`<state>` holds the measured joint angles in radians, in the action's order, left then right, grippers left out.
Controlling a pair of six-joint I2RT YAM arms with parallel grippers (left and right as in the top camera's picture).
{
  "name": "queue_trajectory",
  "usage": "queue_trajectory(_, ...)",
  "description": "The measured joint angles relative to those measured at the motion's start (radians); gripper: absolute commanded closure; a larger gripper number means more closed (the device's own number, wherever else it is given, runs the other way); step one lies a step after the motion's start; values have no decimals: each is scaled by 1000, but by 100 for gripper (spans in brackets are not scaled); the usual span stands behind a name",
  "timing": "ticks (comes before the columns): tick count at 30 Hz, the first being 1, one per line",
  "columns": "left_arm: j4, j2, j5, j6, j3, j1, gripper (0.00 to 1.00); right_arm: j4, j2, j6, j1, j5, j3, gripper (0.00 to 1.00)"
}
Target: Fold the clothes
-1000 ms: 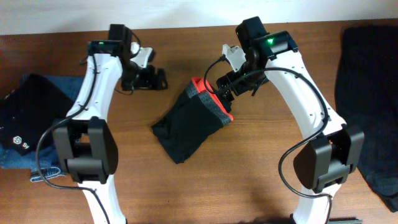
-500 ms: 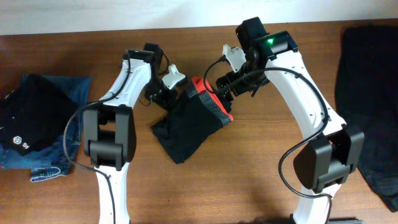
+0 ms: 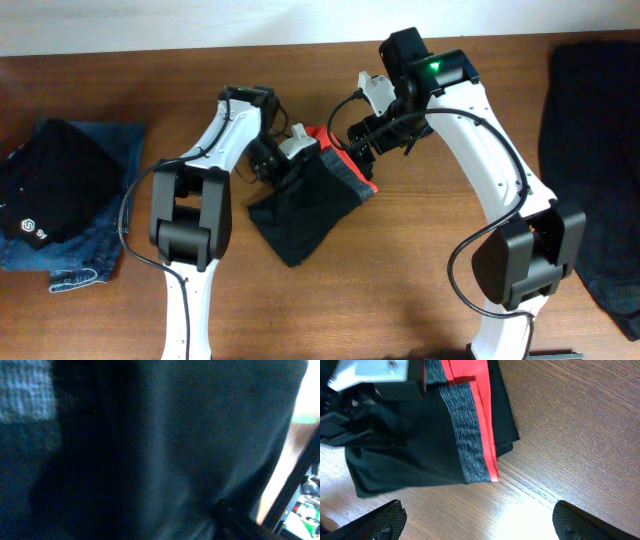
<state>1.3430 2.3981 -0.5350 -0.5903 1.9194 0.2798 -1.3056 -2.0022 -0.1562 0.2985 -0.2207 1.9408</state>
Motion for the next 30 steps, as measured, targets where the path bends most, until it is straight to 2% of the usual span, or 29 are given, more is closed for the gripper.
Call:
queue_trajectory(2,-1,7,0,-6,-1,6,98,0,0,0,0,0,0,1)
queue_trajectory(3,-5,9,-2,-7,-1,8,99,0,0,0,0,0,0,1)
queue_trajectory(10,-20,11,5,-11,-1,0,99,-5,0,0,0,3,0,1)
queue_trajectory(13,-31,11,47,32,2,-11,99,-16,0,0,0,21,0,1)
queue_trajectory(21,26,13,316,221,153,-97,99,-23,0,0,-4,63,0,1)
queue_trajectory(30,42,-104,588,305,187,-171,99,-35,0,0,-92,103,2,1)
